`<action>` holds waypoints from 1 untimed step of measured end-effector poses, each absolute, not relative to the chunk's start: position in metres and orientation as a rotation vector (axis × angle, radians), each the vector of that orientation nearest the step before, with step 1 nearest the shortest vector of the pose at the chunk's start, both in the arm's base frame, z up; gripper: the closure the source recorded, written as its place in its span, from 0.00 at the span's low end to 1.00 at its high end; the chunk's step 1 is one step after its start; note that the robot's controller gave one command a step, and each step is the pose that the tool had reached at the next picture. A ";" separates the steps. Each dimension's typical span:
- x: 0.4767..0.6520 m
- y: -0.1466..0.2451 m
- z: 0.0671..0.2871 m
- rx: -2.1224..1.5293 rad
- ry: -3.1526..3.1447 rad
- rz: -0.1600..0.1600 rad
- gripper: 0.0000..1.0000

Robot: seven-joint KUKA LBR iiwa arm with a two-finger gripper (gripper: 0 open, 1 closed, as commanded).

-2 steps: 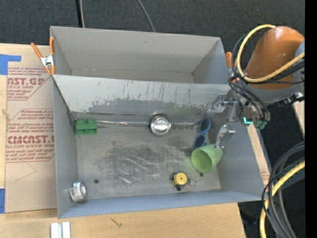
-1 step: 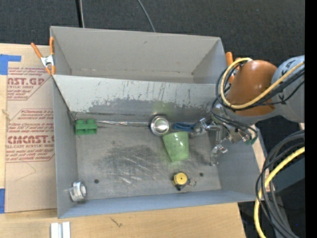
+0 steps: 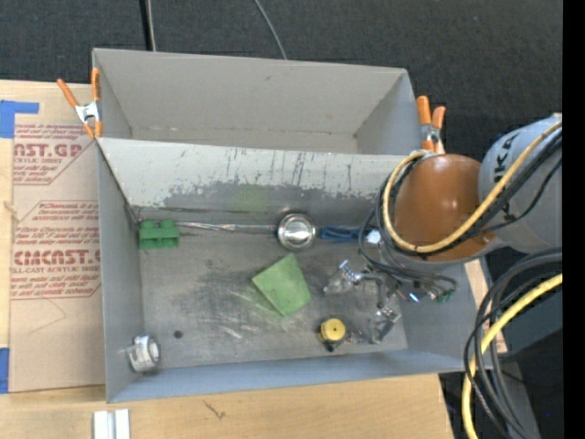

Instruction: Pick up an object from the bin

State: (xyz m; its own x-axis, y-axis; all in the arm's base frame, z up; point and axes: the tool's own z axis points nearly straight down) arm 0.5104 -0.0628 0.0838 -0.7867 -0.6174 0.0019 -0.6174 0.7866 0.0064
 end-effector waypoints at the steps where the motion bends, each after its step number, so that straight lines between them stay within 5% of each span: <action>1: 0.493 -0.018 0.085 1.387 -2.818 -0.006 0.00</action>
Offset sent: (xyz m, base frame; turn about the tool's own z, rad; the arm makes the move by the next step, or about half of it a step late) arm -0.0169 0.0421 0.0017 -0.2476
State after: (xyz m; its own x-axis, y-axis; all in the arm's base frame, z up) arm 0.4927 -0.0180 0.0846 -0.6099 -0.7925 -0.0009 -0.7925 0.6099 0.0037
